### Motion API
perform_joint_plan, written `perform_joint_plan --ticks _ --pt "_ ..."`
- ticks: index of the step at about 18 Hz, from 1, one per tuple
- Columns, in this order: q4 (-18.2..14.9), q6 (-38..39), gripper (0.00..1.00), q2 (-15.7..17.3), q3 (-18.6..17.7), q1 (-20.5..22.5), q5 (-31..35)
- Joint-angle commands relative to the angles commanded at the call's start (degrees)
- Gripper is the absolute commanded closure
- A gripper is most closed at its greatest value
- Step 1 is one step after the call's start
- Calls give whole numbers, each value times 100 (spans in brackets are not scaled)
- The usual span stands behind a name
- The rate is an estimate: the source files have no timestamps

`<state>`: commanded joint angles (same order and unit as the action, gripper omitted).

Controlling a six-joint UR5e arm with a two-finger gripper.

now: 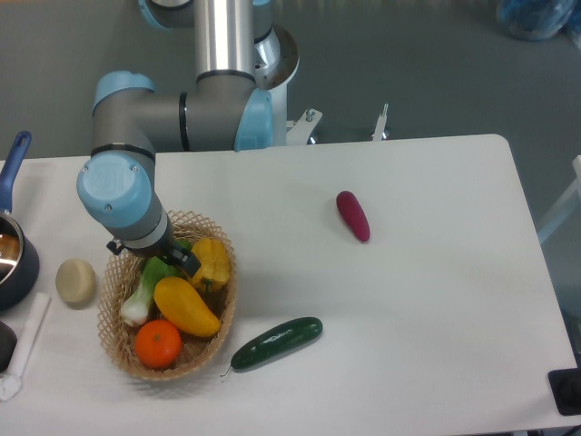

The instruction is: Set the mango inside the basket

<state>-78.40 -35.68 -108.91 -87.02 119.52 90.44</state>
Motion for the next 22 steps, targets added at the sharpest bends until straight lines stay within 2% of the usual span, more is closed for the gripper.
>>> perform_joint_plan --ticks 2,4,6,7,8,10,12,14,16,19,22 --pt "9 -26 0 89 184 299 -9" --pt "18 -35 0 106 561 641 -26" --pt "218 -35 0 115 826 975 -53" --pt "489 -44 0 115 888 1116 -26" --pt "997 -35 0 133 914 1300 0" --pt "1466 -61 0 106 949 1512 122" --pt "1503 -568 0 106 967 1706 342" --pt "1477 -1280 0 185 976 1741 605" --pt "1424 -1660 0 290 932 1829 703" --pt "1223 -1932 0 571 801 1996 721" --pt "1125 -2844 0 782 599 2146 730"
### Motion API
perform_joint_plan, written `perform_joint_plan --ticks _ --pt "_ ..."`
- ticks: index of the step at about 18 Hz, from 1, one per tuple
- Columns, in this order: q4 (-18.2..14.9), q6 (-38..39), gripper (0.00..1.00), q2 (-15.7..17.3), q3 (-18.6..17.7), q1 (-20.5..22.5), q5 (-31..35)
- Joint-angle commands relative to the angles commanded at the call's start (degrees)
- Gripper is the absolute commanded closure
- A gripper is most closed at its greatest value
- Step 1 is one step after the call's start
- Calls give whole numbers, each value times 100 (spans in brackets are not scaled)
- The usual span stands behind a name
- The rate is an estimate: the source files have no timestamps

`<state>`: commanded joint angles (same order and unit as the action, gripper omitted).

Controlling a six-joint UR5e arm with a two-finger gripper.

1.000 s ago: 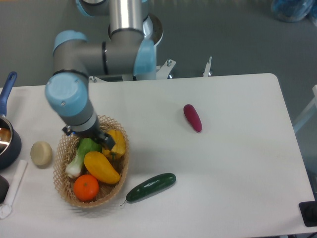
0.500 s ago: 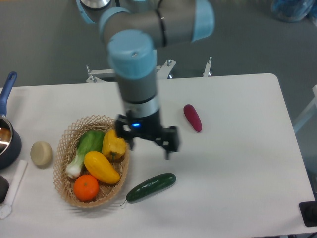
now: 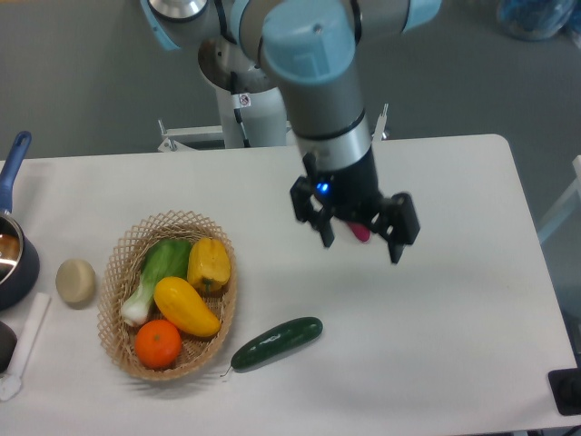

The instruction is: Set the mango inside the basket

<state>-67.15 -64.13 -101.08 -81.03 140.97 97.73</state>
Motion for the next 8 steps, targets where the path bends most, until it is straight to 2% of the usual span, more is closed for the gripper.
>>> perform_joint_plan --ticks 4,8 --pt "0 -337 0 316 -246 132 -17" --pt "26 -337 0 396 -282 229 -61"
